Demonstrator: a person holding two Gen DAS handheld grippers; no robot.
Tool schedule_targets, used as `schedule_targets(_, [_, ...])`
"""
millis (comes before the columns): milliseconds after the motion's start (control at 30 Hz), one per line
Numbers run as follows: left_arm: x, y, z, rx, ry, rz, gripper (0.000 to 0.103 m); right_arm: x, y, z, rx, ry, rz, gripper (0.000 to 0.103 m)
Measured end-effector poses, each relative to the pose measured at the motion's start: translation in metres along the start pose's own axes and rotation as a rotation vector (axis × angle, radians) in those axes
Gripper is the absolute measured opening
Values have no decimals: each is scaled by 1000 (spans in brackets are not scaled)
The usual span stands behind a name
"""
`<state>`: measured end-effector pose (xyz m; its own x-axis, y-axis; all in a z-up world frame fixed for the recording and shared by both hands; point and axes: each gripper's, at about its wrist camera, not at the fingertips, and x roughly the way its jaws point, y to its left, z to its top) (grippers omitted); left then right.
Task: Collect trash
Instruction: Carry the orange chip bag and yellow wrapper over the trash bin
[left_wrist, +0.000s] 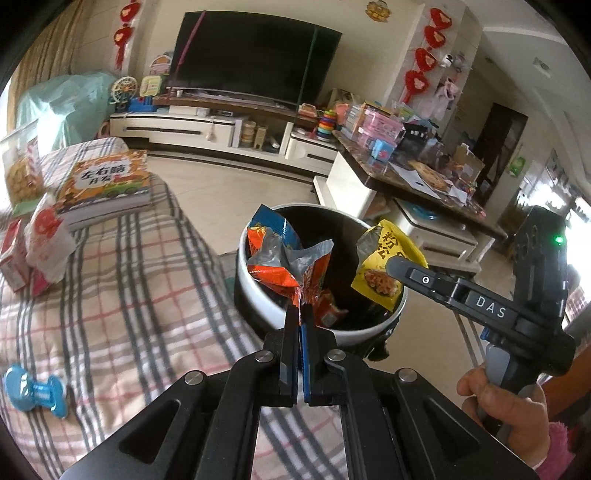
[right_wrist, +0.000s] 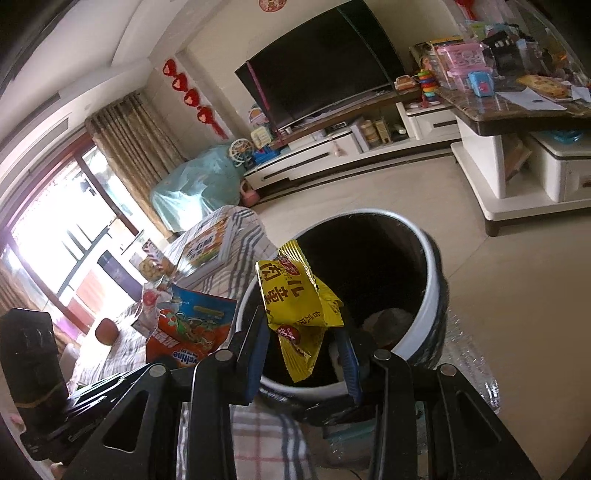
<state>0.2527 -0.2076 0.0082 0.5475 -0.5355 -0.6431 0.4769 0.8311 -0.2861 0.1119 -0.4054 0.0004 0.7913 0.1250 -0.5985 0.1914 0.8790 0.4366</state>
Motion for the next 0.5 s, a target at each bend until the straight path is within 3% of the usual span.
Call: schedule_targets(500, [37, -16, 15, 20, 41, -4, 0, 15, -17, 16, 4, 17, -51, 36])
